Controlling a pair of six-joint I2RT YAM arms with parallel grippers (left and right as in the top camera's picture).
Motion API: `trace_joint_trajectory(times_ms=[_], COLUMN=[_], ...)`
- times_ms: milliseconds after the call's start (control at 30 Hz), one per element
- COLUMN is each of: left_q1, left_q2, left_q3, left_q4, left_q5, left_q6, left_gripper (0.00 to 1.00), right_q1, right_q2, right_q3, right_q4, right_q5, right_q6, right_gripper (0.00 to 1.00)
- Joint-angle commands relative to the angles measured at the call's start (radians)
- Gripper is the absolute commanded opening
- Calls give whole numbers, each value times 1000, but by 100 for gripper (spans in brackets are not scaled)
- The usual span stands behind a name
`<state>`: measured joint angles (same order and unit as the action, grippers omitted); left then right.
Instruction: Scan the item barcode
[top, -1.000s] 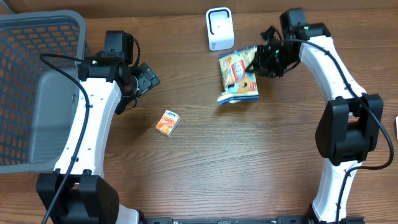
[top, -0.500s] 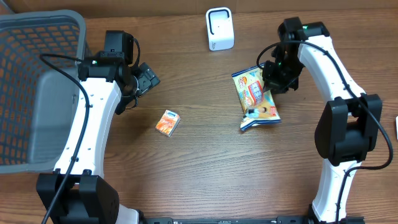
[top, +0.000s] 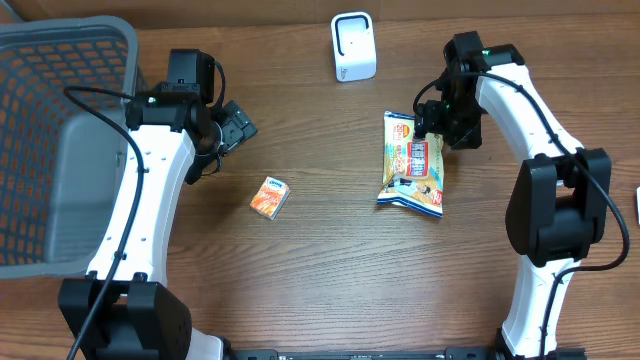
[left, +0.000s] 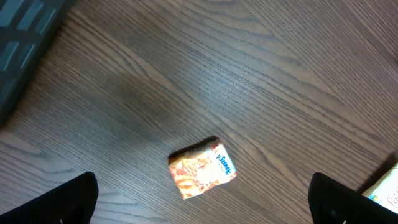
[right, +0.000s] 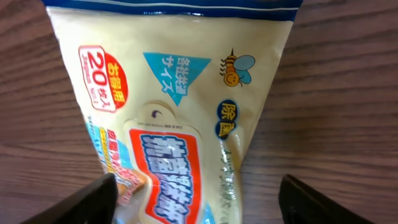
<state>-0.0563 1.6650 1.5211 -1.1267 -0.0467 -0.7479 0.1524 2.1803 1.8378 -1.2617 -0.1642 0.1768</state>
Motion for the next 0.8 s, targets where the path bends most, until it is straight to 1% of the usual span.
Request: trace_joint_trajectory(times_ms=[0, 133, 200, 267, 333, 400, 433, 500, 533, 567, 667, 767], left_q1=[3, 3, 3, 3, 3, 3, 3, 3, 3, 3, 3, 3], left_q2=[-9, -9, -9, -9, -9, -9, -9, -9, -9, -9, -9, -9], left_q3=[17, 17, 17, 17, 17, 17, 17, 17, 17, 17, 17, 17], left_q4=[1, 1, 2, 2, 1, 1, 1, 1, 2, 1, 1, 2], left_q5=[-15, -15, -16, -15, -15, -15, -15, -15, -16, -15, -15, -16], left_q6=[19, 19, 19, 19, 19, 19, 19, 19, 19, 19, 19, 19], left_gripper=[100, 100, 100, 100, 100, 100, 100, 100, 100, 100, 100, 100], right_q1=[3, 3, 3, 6, 11, 17, 21, 24, 24, 24, 21, 19], right_q2=[-18, -18, -17, -17, -17, -17, -16, -13, -13, -13, -13, -19], right_q3=[-59, -160, -220, -276, -306, -329, -341, -348, -348, -347, -322, -217], right_q4=[1, 82, 163, 248, 303, 350, 378, 399, 405, 408, 396, 311], right_q5=[16, -52, -126, -206, -226, -224, -219, -211, -211, -211, -217, -239], right_q6=[19, 40, 36, 37, 75, 123, 154, 186, 197, 209, 224, 216], right_gripper=[89, 89, 88, 84, 79, 69, 59, 27, 14, 4, 4, 4])
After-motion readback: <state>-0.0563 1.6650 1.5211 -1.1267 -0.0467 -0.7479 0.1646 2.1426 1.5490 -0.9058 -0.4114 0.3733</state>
